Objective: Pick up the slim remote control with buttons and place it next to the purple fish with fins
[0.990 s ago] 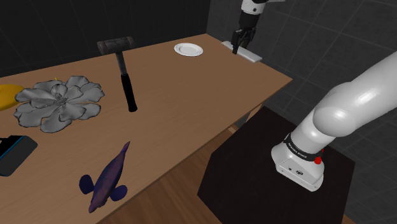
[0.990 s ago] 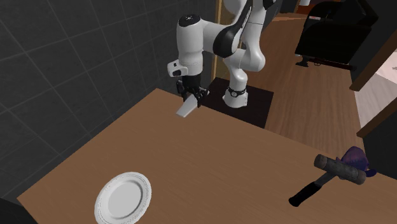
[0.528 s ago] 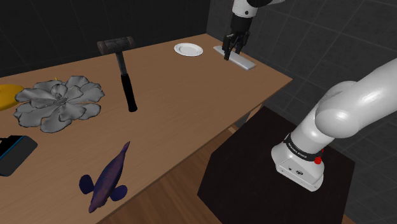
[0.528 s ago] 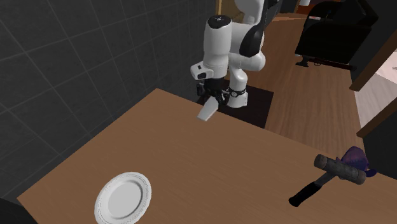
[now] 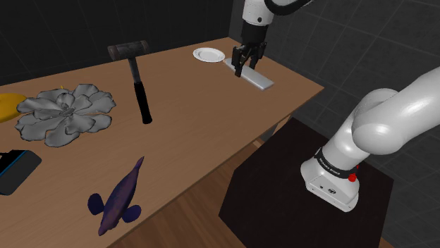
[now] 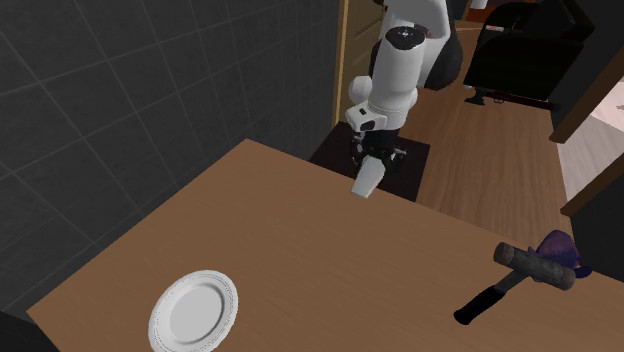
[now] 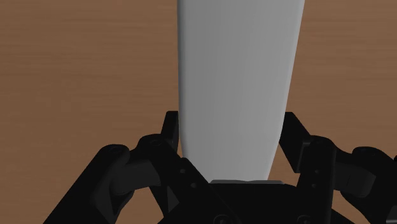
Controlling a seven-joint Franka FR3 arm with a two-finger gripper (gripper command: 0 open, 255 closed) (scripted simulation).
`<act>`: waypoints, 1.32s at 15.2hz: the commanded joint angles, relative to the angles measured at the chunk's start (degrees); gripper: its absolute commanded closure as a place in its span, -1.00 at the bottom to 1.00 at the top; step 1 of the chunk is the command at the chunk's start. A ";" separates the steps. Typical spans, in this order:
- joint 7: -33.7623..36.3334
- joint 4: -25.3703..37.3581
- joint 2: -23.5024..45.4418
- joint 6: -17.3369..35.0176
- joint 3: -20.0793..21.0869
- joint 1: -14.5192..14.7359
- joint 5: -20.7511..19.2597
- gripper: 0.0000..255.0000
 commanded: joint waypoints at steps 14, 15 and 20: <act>21.87 8.50 8.17 0.38 15.43 8.02 3.56 1.00; 23.43 9.58 9.21 0.37 16.43 8.45 3.42 1.00; 30.06 14.05 14.30 0.92 20.44 10.19 2.00 1.00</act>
